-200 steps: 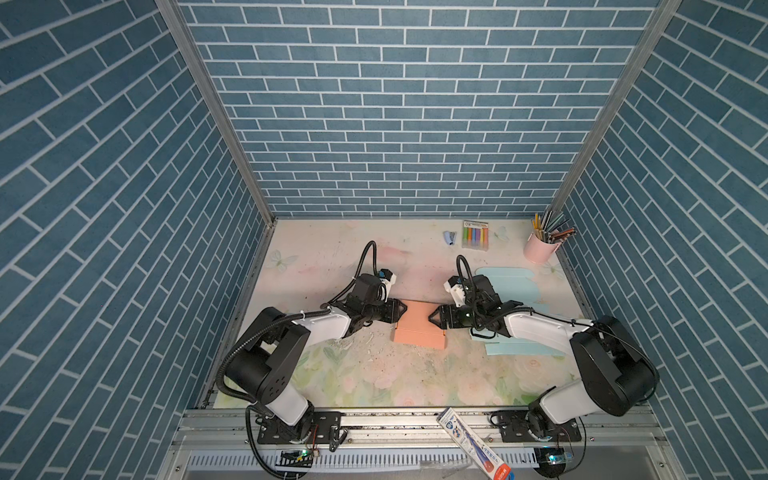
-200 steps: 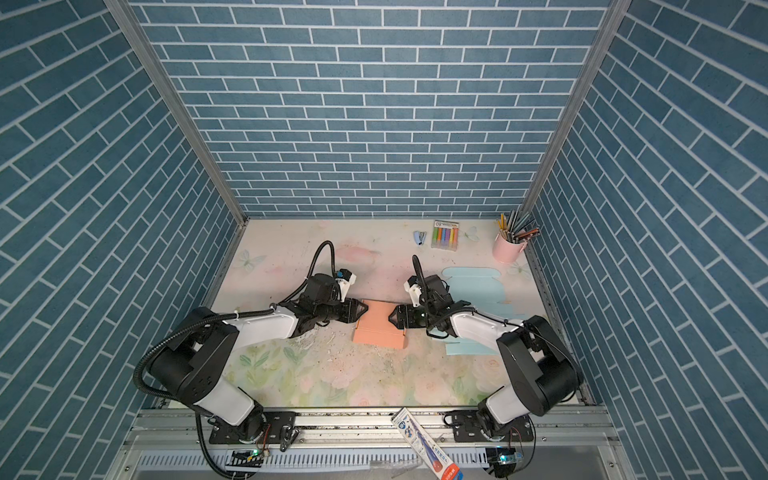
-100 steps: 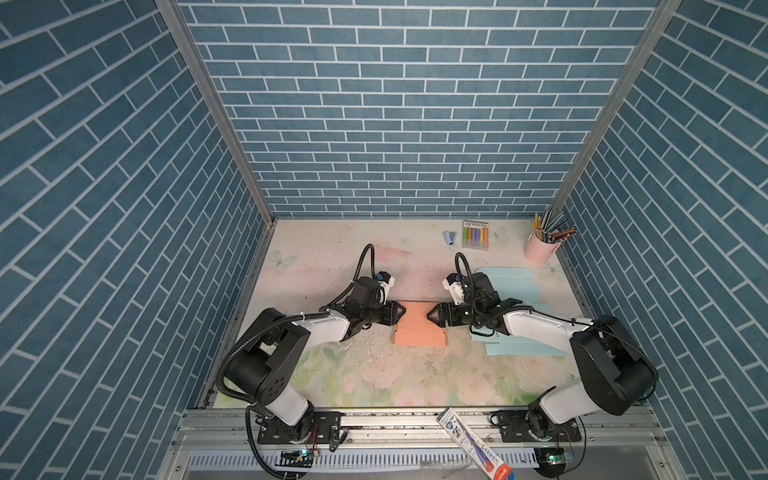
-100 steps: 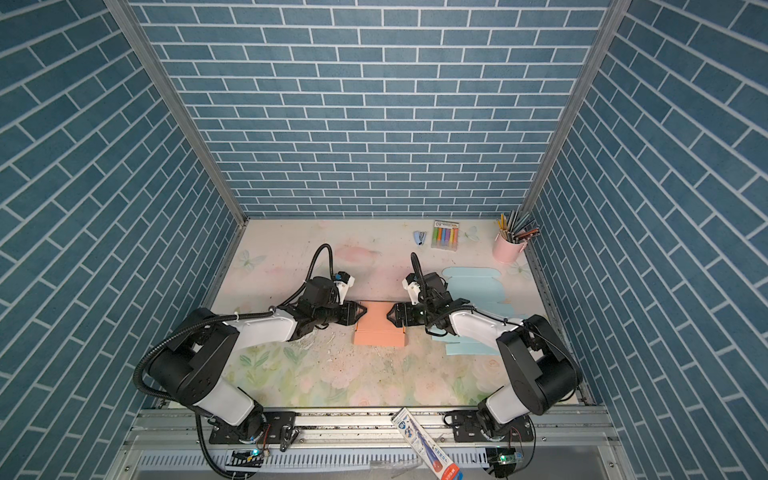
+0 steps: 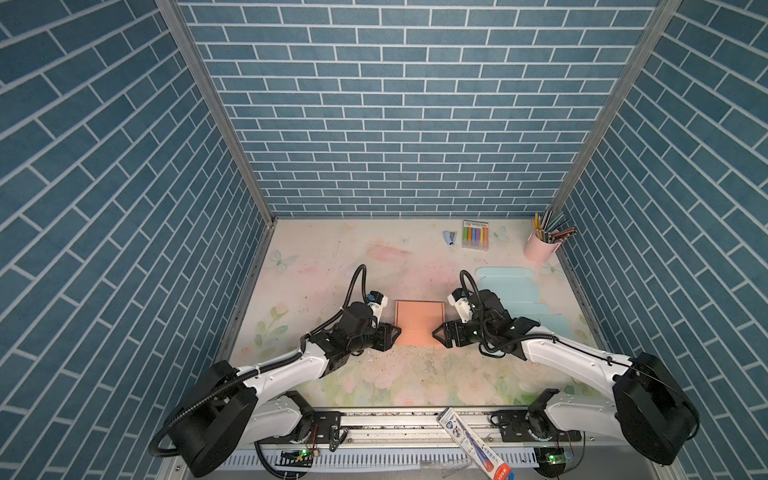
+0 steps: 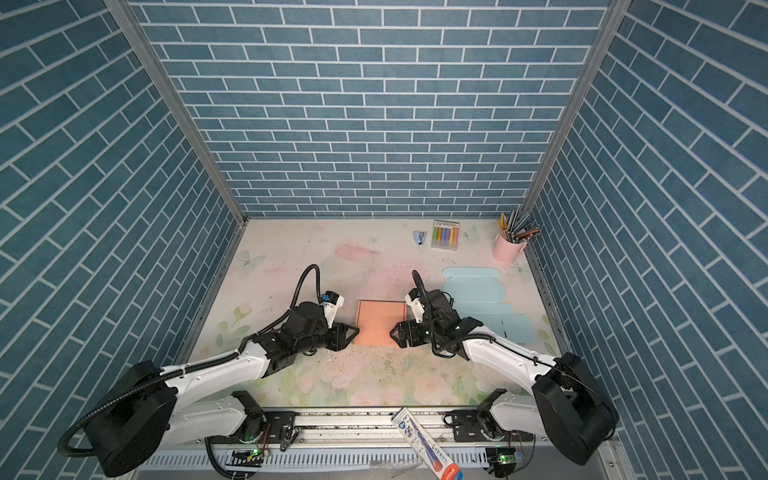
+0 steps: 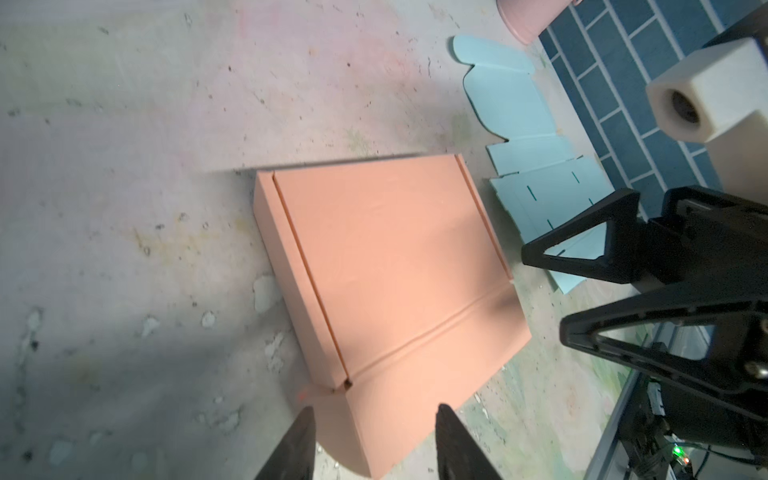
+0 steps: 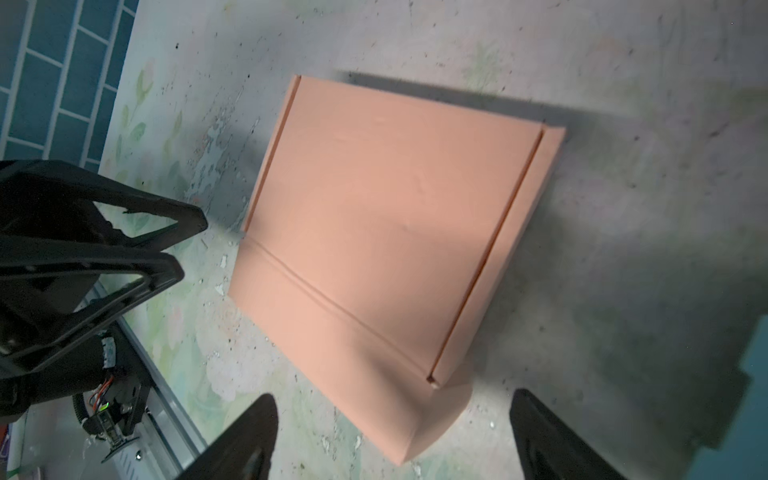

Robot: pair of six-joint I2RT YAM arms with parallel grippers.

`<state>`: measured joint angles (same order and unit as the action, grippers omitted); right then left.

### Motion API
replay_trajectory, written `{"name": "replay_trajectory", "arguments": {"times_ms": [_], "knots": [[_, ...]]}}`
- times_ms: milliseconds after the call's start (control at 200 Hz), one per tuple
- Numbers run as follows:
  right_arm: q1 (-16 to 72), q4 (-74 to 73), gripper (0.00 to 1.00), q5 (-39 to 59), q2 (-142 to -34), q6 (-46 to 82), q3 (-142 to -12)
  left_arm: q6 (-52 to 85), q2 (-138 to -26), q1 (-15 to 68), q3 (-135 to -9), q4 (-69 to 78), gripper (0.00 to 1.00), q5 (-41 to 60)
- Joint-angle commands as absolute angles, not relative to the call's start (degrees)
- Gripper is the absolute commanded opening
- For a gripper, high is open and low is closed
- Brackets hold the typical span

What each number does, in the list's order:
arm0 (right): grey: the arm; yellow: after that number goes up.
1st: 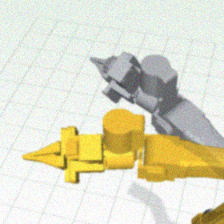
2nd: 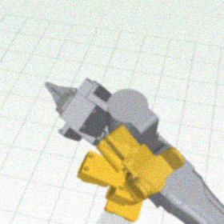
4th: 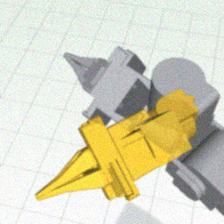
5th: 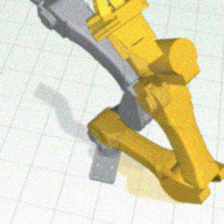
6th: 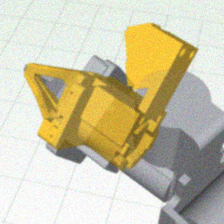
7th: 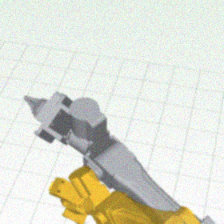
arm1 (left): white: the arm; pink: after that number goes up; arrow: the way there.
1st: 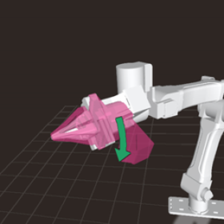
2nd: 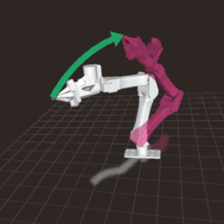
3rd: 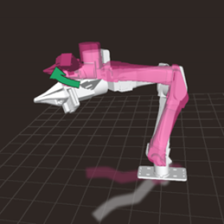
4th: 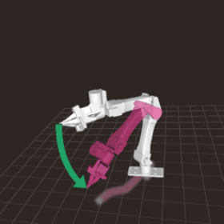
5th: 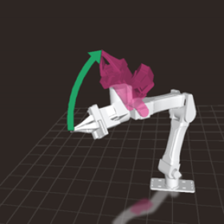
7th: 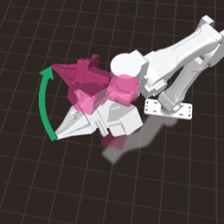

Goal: Fold the paper box

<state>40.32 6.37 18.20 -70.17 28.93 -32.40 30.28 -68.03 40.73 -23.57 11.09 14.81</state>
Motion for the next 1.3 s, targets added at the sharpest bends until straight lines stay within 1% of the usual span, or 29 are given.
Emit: {"name": "replay_trajectory", "arguments": {"times_ms": [0, 175, 380, 655, 1295], "knots": [[42.0, 7.96, 0.88, 17.03, -67.7, 33.16, -31.11, 33.39, -66.65, 42.31, -22.43, 10.01, 0.48, 12.99], [43.76, 5.43, 0.87, 17.75, -69.37, 34.93, -30.19, 33.73, -67.65, 43.9, -22.56, 11.37, 0.48, 13.84], [44.91, 3.36, 0.87, 18.12, -71.56, 35.45, -31.01, 33.93, -71.35, 44.33, -22.83, 14.57, 0.48, 14.84], [46.16, 1.26, 0.84, 18.54, -73.13, 36.24, -31.09, 34.72, -72.32, 45.14, -22.21, 16.95, 0.47, 14.9], [46.68, 2.32, 0.8, 15.67, -73.98, 34.99, -31.29, 34.35, -74.31, 45.65, -22.13, 17.95, 0.44, 13.41]]}}
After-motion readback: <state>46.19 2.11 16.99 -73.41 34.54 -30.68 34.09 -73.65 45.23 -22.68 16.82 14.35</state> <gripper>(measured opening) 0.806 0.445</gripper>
